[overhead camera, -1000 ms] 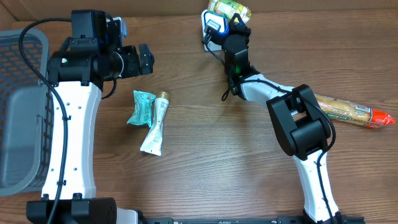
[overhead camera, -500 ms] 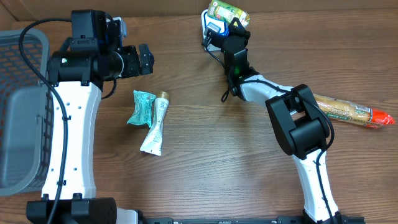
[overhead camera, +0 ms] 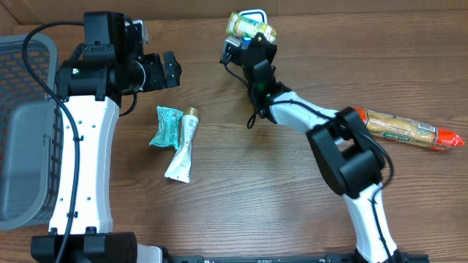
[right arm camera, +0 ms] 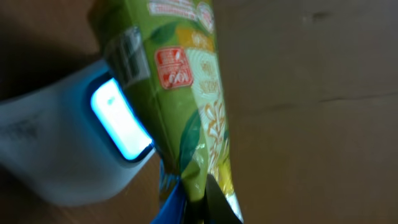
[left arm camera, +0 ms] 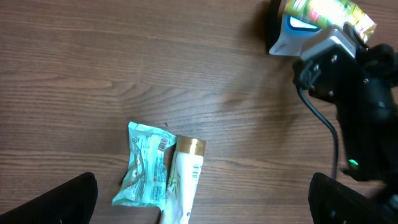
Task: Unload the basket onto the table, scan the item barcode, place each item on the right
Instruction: 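Hold the tea pouch barcode in front of the scanner, then carry the tea pouch right and set it beside the spaghetti pack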
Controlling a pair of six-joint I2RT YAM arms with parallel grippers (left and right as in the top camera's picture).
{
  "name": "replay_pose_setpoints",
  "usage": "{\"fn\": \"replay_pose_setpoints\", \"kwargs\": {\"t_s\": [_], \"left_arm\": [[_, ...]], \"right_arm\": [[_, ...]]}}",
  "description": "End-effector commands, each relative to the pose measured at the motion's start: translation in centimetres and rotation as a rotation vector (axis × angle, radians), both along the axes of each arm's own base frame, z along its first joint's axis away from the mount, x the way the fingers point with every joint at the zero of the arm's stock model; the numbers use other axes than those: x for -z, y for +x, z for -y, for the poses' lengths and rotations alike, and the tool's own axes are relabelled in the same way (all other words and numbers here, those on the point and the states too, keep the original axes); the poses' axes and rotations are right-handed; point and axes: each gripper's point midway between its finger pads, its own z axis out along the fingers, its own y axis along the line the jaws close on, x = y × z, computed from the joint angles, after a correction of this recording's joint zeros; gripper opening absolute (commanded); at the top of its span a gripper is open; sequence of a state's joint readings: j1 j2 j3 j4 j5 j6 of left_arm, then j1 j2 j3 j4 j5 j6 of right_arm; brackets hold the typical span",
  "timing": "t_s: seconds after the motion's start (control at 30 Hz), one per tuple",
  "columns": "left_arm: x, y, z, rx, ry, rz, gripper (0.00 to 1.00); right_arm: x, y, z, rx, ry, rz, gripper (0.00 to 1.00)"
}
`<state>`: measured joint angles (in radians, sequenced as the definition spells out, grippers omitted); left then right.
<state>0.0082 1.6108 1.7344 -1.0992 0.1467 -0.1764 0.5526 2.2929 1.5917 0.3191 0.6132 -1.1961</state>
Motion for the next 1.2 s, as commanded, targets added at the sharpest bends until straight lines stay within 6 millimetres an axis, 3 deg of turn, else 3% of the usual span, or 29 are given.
{"fn": "replay_pose_setpoints", "kwargs": {"t_s": [0.0, 0.17, 0.33, 0.43, 0.57, 0.7, 0.73, 0.8, 0.83, 0.97, 1.17], "left_arm": [[-0.5, 0.1, 0.2, 0.025, 0.007, 0.019, 1.00], [-0.5, 0.1, 0.2, 0.025, 0.007, 0.019, 1.00], [-0.5, 0.1, 0.2, 0.025, 0.007, 0.019, 1.00], [-0.5, 0.1, 0.2, 0.025, 0.007, 0.019, 1.00], [-0.5, 0.1, 0.2, 0.025, 0.007, 0.019, 1.00], [-0.5, 0.1, 0.2, 0.025, 0.007, 0.019, 1.00], [-0.5, 0.1, 0.2, 0.025, 0.007, 0.019, 0.99], [-0.5, 0.1, 0.2, 0.025, 0.007, 0.019, 1.00], [-0.5, 0.1, 0.2, 0.025, 0.007, 0.019, 1.00], [-0.5, 0.1, 0.2, 0.025, 0.007, 0.019, 1.00], [-0.5, 0.1, 0.2, 0.025, 0.007, 0.019, 1.00]], "right_arm": [[-12.2, -2.3, -0.3, -0.002, 0.246, 0.101, 0.04], [-13.7, -9.1, -3.0, -0.166, 0.487, -0.209, 0.04], [-16.7, -18.2, -5.3, -0.328, 0.946, -0.639, 0.04], [-18.5, -22.5, -4.5, -0.321, 1.183, -0.901, 0.04], [-19.6, -25.7, -2.0, -0.350, 1.301, -1.124, 0.04], [-18.5, -25.2, 3.3, -0.177, 1.421, -1.211, 0.04], [-17.1, -24.4, 6.5, -0.034, 1.468, -1.208, 0.04], [-15.5, -23.7, 10.2, 0.129, 1.517, -1.185, 0.04], [-13.5, -23.0, 13.8, 0.306, 1.552, -1.134, 0.04], [-7.8, -22.4, 22.1, 0.783, 1.629, -0.965, 0.04], [-0.2, -24.0, 30.0, 1.276, 1.816, -0.735, 0.04]]}}
